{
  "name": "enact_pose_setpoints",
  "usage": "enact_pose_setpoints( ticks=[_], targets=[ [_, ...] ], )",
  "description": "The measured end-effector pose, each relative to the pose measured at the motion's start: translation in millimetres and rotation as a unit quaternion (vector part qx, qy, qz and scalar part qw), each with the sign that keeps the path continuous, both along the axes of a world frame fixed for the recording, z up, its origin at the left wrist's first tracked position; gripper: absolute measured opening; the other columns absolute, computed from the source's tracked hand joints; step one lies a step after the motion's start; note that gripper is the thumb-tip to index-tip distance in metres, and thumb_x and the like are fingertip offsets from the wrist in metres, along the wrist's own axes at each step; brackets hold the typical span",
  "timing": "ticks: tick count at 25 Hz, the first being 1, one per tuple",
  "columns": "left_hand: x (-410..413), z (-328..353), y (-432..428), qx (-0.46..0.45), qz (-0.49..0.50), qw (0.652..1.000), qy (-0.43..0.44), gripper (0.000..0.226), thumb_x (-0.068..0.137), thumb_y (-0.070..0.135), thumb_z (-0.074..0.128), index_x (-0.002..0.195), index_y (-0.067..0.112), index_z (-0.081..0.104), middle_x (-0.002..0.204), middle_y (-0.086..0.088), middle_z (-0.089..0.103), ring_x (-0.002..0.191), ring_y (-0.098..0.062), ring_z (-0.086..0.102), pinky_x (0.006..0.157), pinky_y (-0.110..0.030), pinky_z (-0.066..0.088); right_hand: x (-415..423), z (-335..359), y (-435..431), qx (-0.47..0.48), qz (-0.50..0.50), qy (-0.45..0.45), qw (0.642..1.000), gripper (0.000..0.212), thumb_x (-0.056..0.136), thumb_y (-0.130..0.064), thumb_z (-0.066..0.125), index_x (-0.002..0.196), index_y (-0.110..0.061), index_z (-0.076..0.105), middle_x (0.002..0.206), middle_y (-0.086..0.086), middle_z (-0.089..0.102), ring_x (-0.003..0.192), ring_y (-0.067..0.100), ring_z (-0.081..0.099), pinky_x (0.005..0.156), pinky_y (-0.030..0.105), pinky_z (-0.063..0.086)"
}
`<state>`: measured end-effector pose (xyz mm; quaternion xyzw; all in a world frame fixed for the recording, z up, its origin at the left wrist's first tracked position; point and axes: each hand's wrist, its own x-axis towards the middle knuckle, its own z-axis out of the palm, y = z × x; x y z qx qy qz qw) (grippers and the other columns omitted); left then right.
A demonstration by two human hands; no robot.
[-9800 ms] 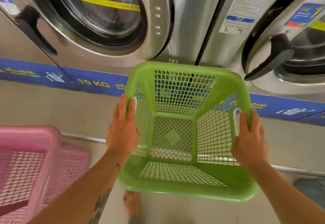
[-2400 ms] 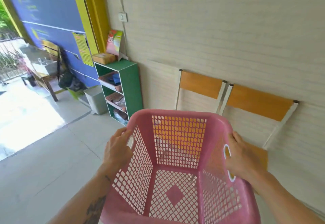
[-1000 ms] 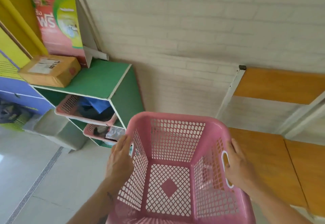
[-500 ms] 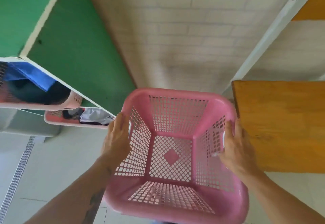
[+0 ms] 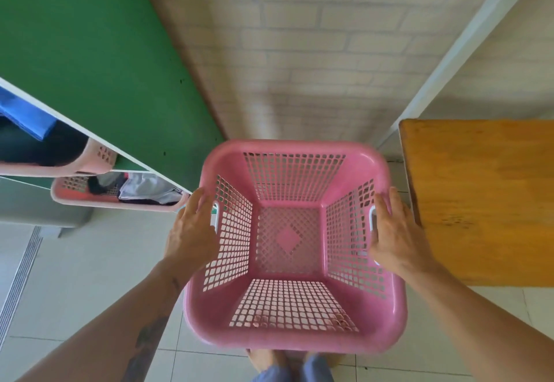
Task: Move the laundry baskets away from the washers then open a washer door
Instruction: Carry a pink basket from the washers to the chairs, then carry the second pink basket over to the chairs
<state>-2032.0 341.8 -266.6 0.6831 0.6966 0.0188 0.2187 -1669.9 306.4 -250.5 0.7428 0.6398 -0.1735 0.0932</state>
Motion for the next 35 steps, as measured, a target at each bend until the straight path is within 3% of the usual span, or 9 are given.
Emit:
enact_pose_setpoints(
  ticks=[2, 5, 9, 12, 16, 20, 25, 29, 35],
  targets=[
    [4, 18, 4, -0.02, 0.046, 0.999, -0.019, 0.064, 0.075, -0.002, 0.048, 0.132, 0.026, 0.047, 0.131, 0.001, 0.052, 0.11, -0.021, 0.056, 0.08, -0.041, 0.057, 3, 19, 0, 0.024, -0.02, 0.056, 0.998, 0.067, 0.083, -0.02, 0.063, 0.141, -0.016, 0.03, 0.139, 0.007, 0.043, 0.119, 0.027, 0.051, 0.089, 0.037, 0.051],
    [25, 61, -5, -0.073, 0.111, 0.981, -0.139, 0.047, 0.082, 0.003, 0.05, 0.115, 0.034, 0.062, 0.117, 0.007, 0.058, 0.079, -0.006, 0.065, 0.06, -0.031, 0.06, 7, 66, -13, 0.048, -0.08, 0.166, 0.982, 0.046, 0.087, -0.018, 0.055, 0.131, -0.025, 0.043, 0.121, -0.003, 0.054, 0.111, 0.02, 0.056, 0.085, 0.03, 0.047],
    [74, 153, -22, -0.097, 0.024, 0.978, -0.183, 0.042, 0.086, 0.005, 0.05, 0.116, 0.029, 0.064, 0.121, 0.002, 0.064, 0.092, -0.014, 0.067, 0.075, -0.024, 0.056, 31, 158, -51, 0.03, -0.128, 0.183, 0.974, 0.056, 0.093, -0.022, 0.051, 0.147, -0.015, 0.037, 0.152, 0.002, 0.04, 0.138, 0.018, 0.038, 0.113, 0.032, 0.031],
    [117, 226, -32, -0.105, -0.069, 0.974, -0.191, 0.042, 0.088, 0.005, 0.05, 0.124, 0.023, 0.06, 0.122, -0.002, 0.065, 0.093, -0.011, 0.064, 0.069, -0.009, 0.049, 61, 229, -90, 0.037, -0.155, 0.18, 0.971, 0.057, 0.094, -0.025, 0.051, 0.148, -0.013, 0.035, 0.155, 0.004, 0.035, 0.141, 0.018, 0.034, 0.115, 0.031, 0.028],
    [194, 313, -54, -0.09, -0.213, 0.955, -0.186, 0.047, 0.09, 0.004, 0.046, 0.132, 0.022, 0.053, 0.126, 0.001, 0.062, 0.106, -0.01, 0.06, 0.093, -0.025, 0.051, 116, 307, -150, 0.07, -0.174, 0.163, 0.969, 0.058, 0.094, -0.03, 0.047, 0.149, -0.017, 0.032, 0.157, -0.001, 0.03, 0.142, 0.016, 0.031, 0.113, 0.032, 0.029],
    [304, 368, -93, -0.076, -0.295, 0.935, -0.184, 0.046, 0.088, 0.007, 0.042, 0.128, 0.025, 0.055, 0.124, 0.005, 0.062, 0.097, -0.01, 0.062, 0.077, -0.018, 0.052, 196, 365, -226, 0.122, -0.212, 0.148, 0.958, 0.058, 0.093, -0.032, 0.045, 0.149, -0.022, 0.031, 0.155, -0.005, 0.032, 0.138, 0.016, 0.036, 0.11, 0.034, 0.034],
    [462, 420, -181, -0.049, -0.373, 0.911, -0.172, 0.042, 0.087, 0.024, 0.044, 0.126, 0.037, 0.053, 0.116, 0.015, 0.057, 0.107, -0.011, 0.057, 0.087, -0.029, 0.051, 319, 411, -350, 0.183, -0.256, 0.119, 0.942, 0.059, 0.092, -0.037, 0.043, 0.148, -0.024, 0.033, 0.154, -0.006, 0.033, 0.135, 0.017, 0.04, 0.109, 0.038, 0.036],
    [587, 449, -264, -0.053, -0.441, 0.88, -0.166, 0.038, 0.089, 0.032, 0.043, 0.126, 0.04, 0.051, 0.122, 0.014, 0.056, 0.108, -0.012, 0.058, 0.081, -0.028, 0.048, 412, 436, -456, 0.218, -0.308, 0.1, 0.921, 0.059, 0.09, -0.037, 0.047, 0.147, -0.027, 0.034, 0.152, -0.007, 0.036, 0.136, 0.016, 0.038, 0.11, 0.034, 0.033],
    [762, 489, -349, -0.048, -0.54, 0.823, -0.172, 0.032, 0.092, 0.028, 0.042, 0.117, 0.043, 0.056, 0.113, 0.01, 0.064, 0.098, -0.013, 0.063, 0.081, -0.029, 0.052, 531, 456, -574, 0.259, -0.413, 0.063, 0.871, 0.064, 0.088, -0.043, 0.051, 0.147, -0.027, 0.033, 0.153, -0.008, 0.034, 0.138, 0.015, 0.036, 0.113, 0.033, 0.029]
  ],
)
